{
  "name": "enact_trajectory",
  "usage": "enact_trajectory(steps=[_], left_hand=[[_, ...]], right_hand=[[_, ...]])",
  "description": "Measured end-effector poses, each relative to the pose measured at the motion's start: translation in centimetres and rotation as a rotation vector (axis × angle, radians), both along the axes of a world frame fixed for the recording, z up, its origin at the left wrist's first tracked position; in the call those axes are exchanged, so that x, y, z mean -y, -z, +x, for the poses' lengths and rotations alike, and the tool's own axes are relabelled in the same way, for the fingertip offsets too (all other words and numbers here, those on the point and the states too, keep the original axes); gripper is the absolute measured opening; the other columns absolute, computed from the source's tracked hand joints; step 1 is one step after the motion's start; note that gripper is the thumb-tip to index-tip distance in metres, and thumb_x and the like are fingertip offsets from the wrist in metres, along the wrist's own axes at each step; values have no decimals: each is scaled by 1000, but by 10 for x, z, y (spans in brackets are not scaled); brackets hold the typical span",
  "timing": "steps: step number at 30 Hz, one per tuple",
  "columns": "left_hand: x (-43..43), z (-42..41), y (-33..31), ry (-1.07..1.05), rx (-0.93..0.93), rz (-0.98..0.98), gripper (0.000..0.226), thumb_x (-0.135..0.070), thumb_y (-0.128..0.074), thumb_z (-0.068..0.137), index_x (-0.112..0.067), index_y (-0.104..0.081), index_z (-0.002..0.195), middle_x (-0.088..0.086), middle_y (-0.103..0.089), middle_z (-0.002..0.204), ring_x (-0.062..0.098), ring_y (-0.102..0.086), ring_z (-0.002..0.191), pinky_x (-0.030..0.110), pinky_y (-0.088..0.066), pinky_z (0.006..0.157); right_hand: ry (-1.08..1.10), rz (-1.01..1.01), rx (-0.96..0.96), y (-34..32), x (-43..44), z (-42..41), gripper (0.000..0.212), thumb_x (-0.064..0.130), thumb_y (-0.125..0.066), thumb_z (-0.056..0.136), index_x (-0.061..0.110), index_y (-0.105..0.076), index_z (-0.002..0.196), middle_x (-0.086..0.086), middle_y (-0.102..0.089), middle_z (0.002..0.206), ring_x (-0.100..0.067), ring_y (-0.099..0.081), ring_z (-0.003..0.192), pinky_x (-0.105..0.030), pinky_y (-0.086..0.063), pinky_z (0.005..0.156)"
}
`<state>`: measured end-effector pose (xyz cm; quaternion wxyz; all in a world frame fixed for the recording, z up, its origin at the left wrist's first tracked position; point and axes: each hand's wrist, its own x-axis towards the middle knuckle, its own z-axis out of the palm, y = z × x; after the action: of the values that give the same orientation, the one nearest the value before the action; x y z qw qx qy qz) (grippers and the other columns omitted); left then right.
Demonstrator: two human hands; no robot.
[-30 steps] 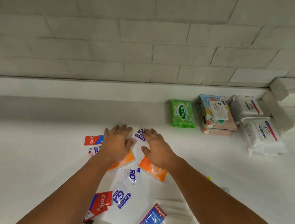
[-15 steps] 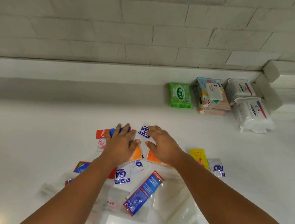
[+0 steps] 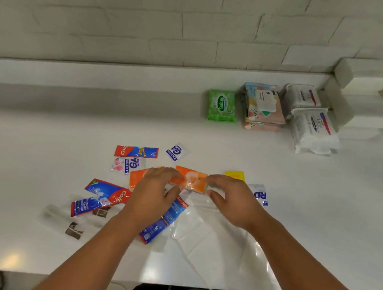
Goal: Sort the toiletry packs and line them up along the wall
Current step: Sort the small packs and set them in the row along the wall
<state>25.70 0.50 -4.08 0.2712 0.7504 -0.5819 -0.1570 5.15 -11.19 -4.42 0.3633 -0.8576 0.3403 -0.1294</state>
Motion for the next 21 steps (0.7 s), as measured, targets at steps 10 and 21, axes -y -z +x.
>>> enact_trajectory(steps=[10,21], left_hand=[[-24,-71,12,3,77,157,48,-49,-80,76,-26,-70,117,-6,-64,115,16,-52,108,29,-43,96],[-18,-89,32,-16,201,156,58,-57,-77,73,-26,-67,121,-5,-61,113,17,-52,108,30,-42,94]], right_hand=[[-339,-84,-285,14,-18,-50,94,57,-80,67,29,-40,147,10,-28,157,-11,-10,149,-27,-7,121],[-271,-141,-274,22,-12,-50,79,41,-72,84,24,-33,150,6,-28,158,-11,-14,149,-20,-4,116]])
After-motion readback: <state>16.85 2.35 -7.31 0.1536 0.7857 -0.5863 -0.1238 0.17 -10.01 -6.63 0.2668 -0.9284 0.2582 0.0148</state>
